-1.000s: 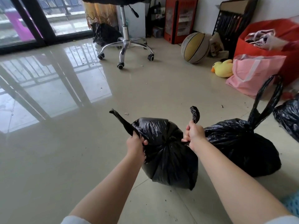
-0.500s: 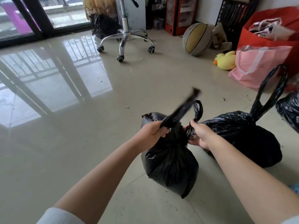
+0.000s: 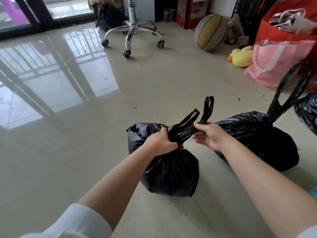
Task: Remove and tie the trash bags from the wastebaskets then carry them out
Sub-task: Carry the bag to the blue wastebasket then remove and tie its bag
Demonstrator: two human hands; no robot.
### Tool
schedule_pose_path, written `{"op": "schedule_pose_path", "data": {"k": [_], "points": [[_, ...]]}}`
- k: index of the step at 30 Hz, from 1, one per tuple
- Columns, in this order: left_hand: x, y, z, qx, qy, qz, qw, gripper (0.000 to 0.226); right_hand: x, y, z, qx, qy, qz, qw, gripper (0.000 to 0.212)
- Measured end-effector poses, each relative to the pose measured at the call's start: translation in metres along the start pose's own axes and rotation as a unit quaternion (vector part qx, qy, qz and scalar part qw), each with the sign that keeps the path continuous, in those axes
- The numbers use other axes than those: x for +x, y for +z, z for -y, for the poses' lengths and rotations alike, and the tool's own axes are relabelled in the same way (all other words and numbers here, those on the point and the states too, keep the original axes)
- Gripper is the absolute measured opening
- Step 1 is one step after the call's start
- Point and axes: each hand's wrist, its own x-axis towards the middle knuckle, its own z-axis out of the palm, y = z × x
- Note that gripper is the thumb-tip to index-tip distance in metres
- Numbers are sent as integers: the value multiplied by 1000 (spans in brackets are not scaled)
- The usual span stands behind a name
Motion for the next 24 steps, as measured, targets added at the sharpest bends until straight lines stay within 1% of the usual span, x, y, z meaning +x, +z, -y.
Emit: {"op": "schedule_pose_path", "data": {"k": [3,6,7,9,11,12,13,14,15,16,17,18,19,20,22,23,24], "points": [[2,10,-1,96,-23,-57,993,69,-1,0,5,6,-19,21,1000,21],[7,20,3,146,-79,-96,981,73,-4,3,8,24,-22,47,998,25],[9,22,5,157,-89,-101,978,72,-6,3,8,28,-18,55,998,26],[11,24,11,157,-85,-104,978,61,-9,3,8,54,-17,62,996,27],[11,21,13,112,-61,-116,985,49,-8,2,8,88,-38,52,994,27],[9,17,13,79,-51,-127,987,46,-7,1,8,49,-68,36,996,26],[7,12,12,45,-42,-134,989,44,-7,0,9,-56,-106,10,993,26],[6,8,11,15,-36,-131,991,43,-9,1,10,-209,-150,-13,966,31],[6,3,10,-12,-34,-115,993,41,-10,3,9,-367,-185,-15,911,44],[7,0,8,-43,-30,-89,995,39,-12,7,7,-504,-202,9,840,56],[7,-2,6,-84,-25,-60,994,35,-14,13,5,-604,-207,40,768,62],[8,-3,5,-146,-20,-33,988,29,-15,20,1,-663,-209,72,715,60],[7,-5,4,-213,-18,-11,977,23,-16,26,-4,-687,-207,95,690,52],[7,-6,5,-266,-22,6,964,23,-18,32,-6,-688,-207,103,688,42],[6,-10,9,-336,-40,49,940,32,-21,36,-3,-671,-202,84,709,28],[5,-12,12,-380,-53,81,920,33,-23,36,2,-678,-194,75,705,26],[3,-15,14,-428,-65,117,894,32,-25,34,8,-689,-184,73,697,28]]}}
